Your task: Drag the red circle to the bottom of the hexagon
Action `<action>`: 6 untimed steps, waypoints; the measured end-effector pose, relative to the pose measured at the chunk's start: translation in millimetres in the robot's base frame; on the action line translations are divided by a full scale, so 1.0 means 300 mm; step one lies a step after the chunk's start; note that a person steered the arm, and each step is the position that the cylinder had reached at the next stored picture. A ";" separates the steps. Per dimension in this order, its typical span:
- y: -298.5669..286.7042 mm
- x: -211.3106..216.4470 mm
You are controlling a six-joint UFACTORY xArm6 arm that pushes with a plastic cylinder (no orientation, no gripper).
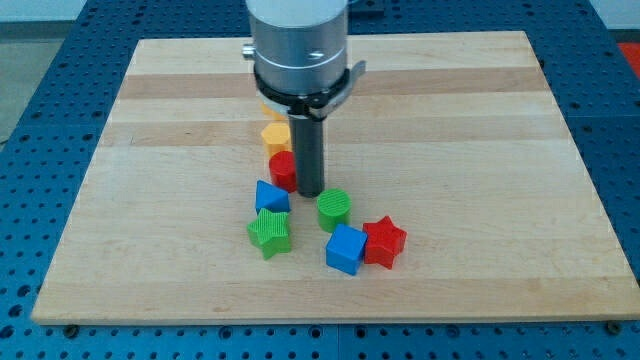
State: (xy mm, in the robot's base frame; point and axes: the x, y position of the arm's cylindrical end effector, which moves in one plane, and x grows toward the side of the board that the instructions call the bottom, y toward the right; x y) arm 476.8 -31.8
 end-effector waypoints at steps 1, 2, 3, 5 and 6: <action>0.001 -0.039; 0.001 -0.066; -0.008 -0.073; -0.018 -0.074; -0.015 -0.074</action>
